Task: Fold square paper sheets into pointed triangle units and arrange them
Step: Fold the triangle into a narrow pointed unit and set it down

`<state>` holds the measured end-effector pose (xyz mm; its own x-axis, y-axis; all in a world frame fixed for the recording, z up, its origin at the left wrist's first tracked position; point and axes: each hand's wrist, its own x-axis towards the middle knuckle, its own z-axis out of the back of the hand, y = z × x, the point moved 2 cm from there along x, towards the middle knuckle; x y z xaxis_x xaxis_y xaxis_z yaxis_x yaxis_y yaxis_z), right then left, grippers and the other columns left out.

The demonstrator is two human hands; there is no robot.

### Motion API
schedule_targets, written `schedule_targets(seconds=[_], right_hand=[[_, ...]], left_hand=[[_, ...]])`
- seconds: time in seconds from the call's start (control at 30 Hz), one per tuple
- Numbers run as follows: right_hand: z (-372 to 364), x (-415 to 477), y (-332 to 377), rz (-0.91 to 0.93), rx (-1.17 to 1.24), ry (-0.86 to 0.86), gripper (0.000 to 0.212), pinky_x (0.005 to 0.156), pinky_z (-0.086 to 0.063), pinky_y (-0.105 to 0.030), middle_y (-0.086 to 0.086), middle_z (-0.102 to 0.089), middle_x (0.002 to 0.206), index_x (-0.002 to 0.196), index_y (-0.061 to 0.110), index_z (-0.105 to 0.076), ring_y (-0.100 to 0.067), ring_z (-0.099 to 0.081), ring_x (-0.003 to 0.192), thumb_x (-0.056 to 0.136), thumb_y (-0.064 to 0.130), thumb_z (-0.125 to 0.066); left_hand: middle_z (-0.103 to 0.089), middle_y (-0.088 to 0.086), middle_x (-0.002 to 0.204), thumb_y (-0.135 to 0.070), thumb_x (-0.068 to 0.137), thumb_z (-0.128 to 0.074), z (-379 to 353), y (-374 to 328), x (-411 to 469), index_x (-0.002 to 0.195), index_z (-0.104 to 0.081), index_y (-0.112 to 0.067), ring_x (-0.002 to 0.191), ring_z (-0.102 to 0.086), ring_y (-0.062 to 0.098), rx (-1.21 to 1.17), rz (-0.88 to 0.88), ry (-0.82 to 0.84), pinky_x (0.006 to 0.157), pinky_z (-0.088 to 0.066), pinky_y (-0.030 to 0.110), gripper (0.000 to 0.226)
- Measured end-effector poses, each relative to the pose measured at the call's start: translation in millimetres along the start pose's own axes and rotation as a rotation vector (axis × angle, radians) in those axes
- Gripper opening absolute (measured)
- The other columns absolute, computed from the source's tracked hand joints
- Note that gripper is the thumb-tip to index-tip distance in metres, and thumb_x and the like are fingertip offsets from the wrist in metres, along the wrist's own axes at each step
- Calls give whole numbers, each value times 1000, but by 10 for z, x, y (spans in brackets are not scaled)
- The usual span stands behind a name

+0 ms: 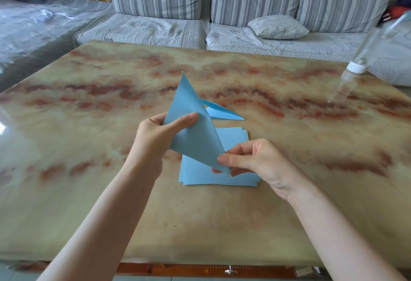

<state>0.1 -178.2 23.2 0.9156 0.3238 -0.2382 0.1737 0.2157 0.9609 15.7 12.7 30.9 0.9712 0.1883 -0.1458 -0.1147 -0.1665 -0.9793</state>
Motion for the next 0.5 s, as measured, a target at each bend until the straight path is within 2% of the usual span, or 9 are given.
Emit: schedule_targets(seconds=[0.17,0.3,0.5], right_hand=[[19,-10,11,-21,-9,14,23,72,-54,-23,-11,-75,85,89,-3,-73,-12,-70,81,78,17,-75],[4,-18,8,-24,-46,23,21,71,-53,-21,-10,-76,84,86,-2,-72,-8,-67,75,79,17,-74],[46,-54,6,-15,-61,3,12,74,-53,-26,-9,-76,84,85,1,-72,-14,-71,84,80,12,-73]], left_hand=[[-74,3,81,-24,71,-80,0,28,-2,87,-75,-12,72,-66,18,1,-2,-4,75,-49,33,20],[-74,3,82,-26,66,-85,17,25,4,85,-75,-14,72,-66,17,5,-6,-5,75,-49,32,24],[-73,-2,74,-22,73,-79,45,4,23,78,-73,-17,67,-65,14,-12,-26,-54,71,-49,29,9]])
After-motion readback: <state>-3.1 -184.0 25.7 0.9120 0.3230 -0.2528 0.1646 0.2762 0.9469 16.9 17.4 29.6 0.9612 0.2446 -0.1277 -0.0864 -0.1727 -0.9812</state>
